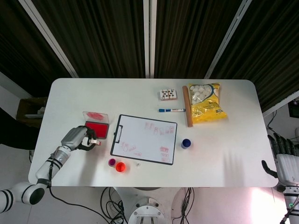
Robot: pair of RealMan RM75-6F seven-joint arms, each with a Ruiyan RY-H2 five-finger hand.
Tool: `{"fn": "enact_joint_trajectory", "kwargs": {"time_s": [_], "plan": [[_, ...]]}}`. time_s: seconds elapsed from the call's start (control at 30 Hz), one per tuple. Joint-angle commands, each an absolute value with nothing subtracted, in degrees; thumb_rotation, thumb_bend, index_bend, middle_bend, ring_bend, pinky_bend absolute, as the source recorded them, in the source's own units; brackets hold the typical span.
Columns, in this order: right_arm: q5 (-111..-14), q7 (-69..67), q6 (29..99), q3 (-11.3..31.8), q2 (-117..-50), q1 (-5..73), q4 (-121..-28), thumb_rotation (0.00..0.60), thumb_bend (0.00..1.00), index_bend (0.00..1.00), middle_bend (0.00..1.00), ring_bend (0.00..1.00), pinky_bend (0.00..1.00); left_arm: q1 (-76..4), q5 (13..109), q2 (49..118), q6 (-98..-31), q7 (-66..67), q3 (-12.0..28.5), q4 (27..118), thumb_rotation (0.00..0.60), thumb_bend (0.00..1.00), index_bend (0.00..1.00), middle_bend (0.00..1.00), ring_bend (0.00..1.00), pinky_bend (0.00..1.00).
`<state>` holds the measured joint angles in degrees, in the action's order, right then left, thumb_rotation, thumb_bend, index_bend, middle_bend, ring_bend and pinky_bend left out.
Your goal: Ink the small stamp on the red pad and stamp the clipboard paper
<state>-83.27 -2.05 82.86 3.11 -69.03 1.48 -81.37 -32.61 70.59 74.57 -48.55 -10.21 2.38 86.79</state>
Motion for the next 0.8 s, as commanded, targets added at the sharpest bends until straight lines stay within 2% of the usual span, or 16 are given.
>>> {"fn": "enact_joint_trajectory", "kwargs": {"time_s": [0.03,0.23,0.8], "plan": [[-83.4,-1.5,82.9,3.0,-69.0,1.5,-81.7,0.600,0.24,0.00,0.00,0.00,0.00,-30.8,72.7,76.0,-48.5,-15.1,1.1,81.9,0.600,0.44,0.68,0.67,0.25,0.20],[-83.4,-0.1,83.2,3.0,-68.7,1.4,-82.9,0.600,0.24,0.00,0.00,0.00,0.00,-29.7,76.7,78.3,-48.9,-20.6,-0.1,76.4,0.600,0.44,0.68,0.67,0.25,0.20],[-83.3,1.6,83.2,2.9,-68.4,1.6,-84.4,0.600,0.25,0.00,0.00,0.00,0.00,-28.9,80.3,82.0,-49.9,-26.1,-0.7,71.0,0.600,0.44,0.66,0.66,0.25,0.20]]}}
